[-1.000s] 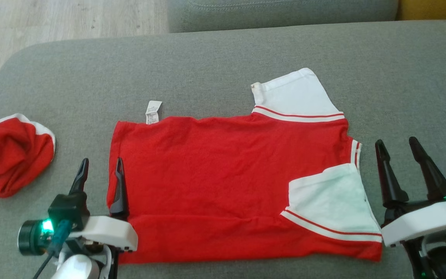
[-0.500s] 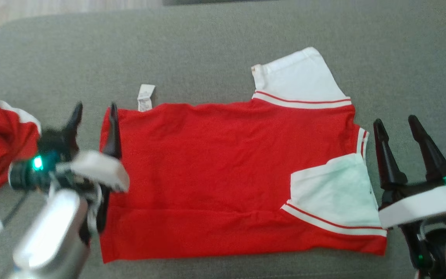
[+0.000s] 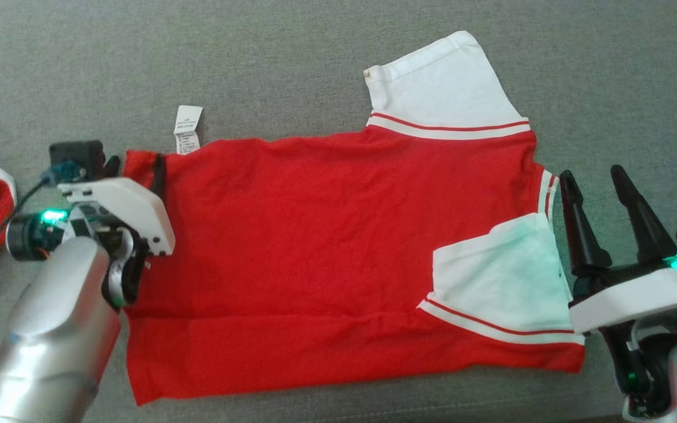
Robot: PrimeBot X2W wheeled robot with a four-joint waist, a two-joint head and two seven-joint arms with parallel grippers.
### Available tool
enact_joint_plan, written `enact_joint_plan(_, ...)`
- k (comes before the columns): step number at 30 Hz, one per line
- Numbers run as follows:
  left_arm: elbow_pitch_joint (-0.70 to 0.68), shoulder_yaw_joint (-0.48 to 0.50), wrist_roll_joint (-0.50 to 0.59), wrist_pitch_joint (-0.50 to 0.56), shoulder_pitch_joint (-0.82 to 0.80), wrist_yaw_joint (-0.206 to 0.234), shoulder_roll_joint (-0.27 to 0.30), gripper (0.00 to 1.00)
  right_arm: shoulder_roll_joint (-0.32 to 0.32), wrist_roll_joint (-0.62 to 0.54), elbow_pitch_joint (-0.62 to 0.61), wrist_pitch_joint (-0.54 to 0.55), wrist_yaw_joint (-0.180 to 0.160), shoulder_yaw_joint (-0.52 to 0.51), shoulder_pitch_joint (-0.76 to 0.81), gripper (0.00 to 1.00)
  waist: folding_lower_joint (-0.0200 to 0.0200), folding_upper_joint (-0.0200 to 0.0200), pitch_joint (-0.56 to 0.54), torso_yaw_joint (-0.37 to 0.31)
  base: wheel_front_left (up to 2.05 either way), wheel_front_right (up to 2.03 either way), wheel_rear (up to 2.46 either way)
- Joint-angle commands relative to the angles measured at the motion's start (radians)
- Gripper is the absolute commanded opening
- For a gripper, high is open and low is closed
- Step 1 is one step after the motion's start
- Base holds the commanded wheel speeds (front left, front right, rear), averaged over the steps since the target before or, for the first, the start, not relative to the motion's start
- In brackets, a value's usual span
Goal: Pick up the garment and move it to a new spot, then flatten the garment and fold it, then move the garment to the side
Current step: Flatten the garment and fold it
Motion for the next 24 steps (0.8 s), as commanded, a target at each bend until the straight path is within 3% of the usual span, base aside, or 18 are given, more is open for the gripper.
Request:
enact_joint_plan(1,0.009,0.022,-0.015,0.033,-0.024,-0.011,0.025,1.0,-0.015,0.004,-0.023,-0.006,-0.001,0.008,-0.03,1.0,-0.0001,0.0,-0.003,0.004,0.0,0.0,0.0)
enact_joint_plan(2,0.015,0.019,-0.02,0.044,-0.024,-0.018,0.023,0.76,-0.016,0.003,-0.016,-0.006,-0.001,0.0,-0.032,1.0,-0.0001,0.0,-0.005,0.006,0.0,0.0,0.0)
enact_joint_plan(3,0.02,0.016,-0.024,0.055,-0.024,-0.025,0.022,0.0,-0.018,0.002,-0.007,-0.004,-0.001,-0.007,-0.036,1.0,-0.0001,0.0,-0.008,0.009,0.0,0.0,0.0)
enact_joint_plan(7,0.016,0.007,-0.038,0.088,-0.022,-0.042,0.022,0.0,-0.036,0.002,0.04,-0.003,-0.001,-0.04,-0.072,1.0,-0.0001,0.0,-0.017,0.018,0.0,0.0,0.0)
enact_joint_plan(16,-0.021,0.009,-0.02,0.046,-0.04,-0.018,0.027,0.0,-0.111,0.044,0.247,-0.033,-0.001,-0.032,-0.277,1.0,-0.0001,0.0,-0.013,0.041,0.0,0.0,0.0)
enact_joint_plan(24,-0.013,-0.006,-0.04,0.032,-0.093,-0.039,-0.049,0.0,-0.202,0.114,0.523,-0.082,-0.001,0.083,-0.501,1.0,-0.0001,0.0,0.058,0.13,0.0,0.0,0.0)
